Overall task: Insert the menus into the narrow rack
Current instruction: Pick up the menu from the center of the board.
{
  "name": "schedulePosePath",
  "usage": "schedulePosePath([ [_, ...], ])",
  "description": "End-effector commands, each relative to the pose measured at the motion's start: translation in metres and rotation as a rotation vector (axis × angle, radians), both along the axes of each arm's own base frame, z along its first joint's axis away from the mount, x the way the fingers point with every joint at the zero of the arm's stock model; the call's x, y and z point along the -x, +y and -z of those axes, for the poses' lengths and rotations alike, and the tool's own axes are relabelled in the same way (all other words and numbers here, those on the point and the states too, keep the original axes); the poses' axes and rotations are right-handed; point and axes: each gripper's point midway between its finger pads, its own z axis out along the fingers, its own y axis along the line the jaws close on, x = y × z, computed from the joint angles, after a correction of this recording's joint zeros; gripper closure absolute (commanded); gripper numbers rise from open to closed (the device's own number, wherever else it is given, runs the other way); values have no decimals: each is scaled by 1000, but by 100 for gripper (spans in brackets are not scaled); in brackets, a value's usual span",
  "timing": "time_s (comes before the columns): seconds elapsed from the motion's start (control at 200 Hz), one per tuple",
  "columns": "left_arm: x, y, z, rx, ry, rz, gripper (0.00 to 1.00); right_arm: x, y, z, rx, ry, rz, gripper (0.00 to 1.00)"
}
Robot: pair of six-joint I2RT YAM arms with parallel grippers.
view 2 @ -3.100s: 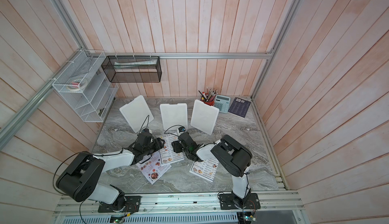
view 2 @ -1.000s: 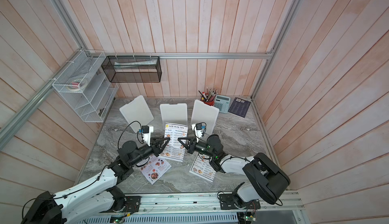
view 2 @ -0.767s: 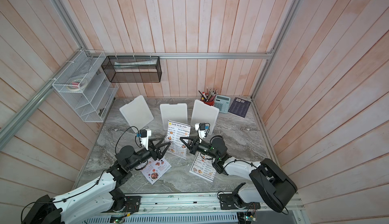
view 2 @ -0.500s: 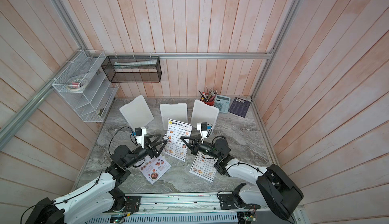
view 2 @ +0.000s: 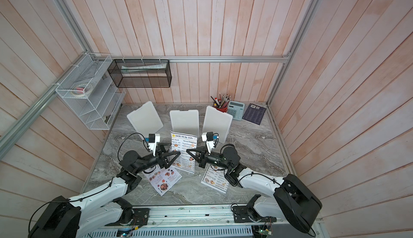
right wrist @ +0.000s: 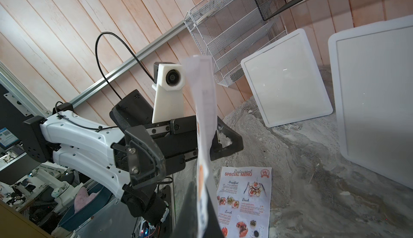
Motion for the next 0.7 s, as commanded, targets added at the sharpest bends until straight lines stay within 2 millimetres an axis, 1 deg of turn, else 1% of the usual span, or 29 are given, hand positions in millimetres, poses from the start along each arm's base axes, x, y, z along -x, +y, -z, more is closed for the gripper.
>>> schedulePosePath([
  [0.0,10,-2,-21,46,-62,63,12,-3,4,-1,16,-19,3,100],
  [0.055,13,-2,-24,53,-72,76,17,-5,4,1,22,-16,14,100],
  [0.14,15,-1,-27,56,-80,79,30,-9,4,3,27,-11,30,100],
  [0.24,16,-1,-28,53,-82,78,48,-13,3,5,29,-2,43,100],
  [0.39,8,4,-25,31,-62,18,62,-24,-7,9,18,24,81,100],
  [0.47,8,7,-24,27,-66,-4,72,-28,-10,11,16,31,92,100],
  [0.625,6,10,-26,25,-70,-29,88,-25,-7,12,14,29,70,100],
  [0.695,4,9,-26,17,-64,-35,92,-22,-6,11,14,23,54,100],
])
